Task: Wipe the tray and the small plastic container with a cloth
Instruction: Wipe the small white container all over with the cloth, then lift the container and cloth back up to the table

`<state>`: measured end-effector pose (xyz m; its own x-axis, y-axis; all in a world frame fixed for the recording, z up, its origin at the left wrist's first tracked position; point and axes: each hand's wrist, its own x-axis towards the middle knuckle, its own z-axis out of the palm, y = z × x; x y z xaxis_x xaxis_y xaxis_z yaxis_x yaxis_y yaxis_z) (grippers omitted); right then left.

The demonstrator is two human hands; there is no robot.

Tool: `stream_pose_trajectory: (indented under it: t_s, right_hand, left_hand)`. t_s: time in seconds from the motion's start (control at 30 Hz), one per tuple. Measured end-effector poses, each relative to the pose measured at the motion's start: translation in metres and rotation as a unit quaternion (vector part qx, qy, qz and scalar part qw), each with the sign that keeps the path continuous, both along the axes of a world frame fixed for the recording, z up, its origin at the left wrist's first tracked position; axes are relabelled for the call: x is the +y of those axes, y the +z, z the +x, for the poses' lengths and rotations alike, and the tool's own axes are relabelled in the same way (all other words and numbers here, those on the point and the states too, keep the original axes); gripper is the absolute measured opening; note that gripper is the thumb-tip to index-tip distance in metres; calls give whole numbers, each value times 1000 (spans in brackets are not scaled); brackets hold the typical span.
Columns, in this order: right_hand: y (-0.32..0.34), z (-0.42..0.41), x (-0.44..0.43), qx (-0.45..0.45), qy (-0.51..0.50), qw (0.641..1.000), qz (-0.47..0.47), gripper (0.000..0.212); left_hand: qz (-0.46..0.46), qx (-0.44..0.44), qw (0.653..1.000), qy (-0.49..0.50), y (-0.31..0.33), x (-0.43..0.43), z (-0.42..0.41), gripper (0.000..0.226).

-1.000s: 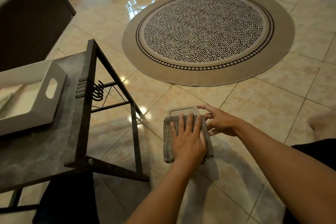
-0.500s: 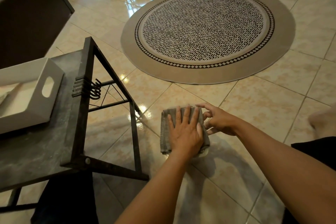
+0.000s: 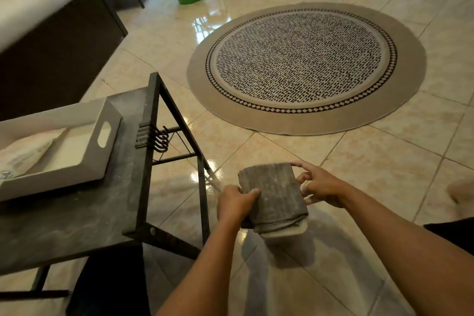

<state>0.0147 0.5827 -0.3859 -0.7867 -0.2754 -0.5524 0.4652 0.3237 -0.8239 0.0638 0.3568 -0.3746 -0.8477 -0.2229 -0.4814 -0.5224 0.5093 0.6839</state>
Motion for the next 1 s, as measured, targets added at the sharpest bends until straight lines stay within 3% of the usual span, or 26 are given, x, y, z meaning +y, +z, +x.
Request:
stream_pose_trajectory:
  t_s: [0.13,0.3,0.4,0.47,0.57,0.67,0.73,0.87,1.0]
  right_hand:
    - [4,4,-11,15,-28,999,22,87]
    - [33,4,-32,142,-82,967,196,66]
    - [82,1,-53,200,-129,969,59,57]
    - [125,4,-74,154,-90,978,-103,57]
    - [183,12,-105,115,-2,956,-271,54]
    - [224,17,-136,154,38,935,-319,80]
    - [243,17,-162,220,73,933,-277,85]
    - [265,9,-226,344,121,924,-117,48]
    - [272,-7,-293,384,156,910,-12,46]
  left_hand:
    - [-78,138,987,-19,35,6,5,10]
    - [-94,276,955,-52,106,6,24,15]
    - [-8,297,954,-45,156,-7,31,16]
    - [51,301,952,-33,191,-20,34,15]
    - [84,330,940,-3,233,-49,40,14]
    - [81,346,934,40,261,-90,43,16]
    - [43,348,934,72,274,-124,42,21]
    - [-62,341,930,118,280,-195,33,29]
    - [-149,314,925,153,272,-257,15,27]
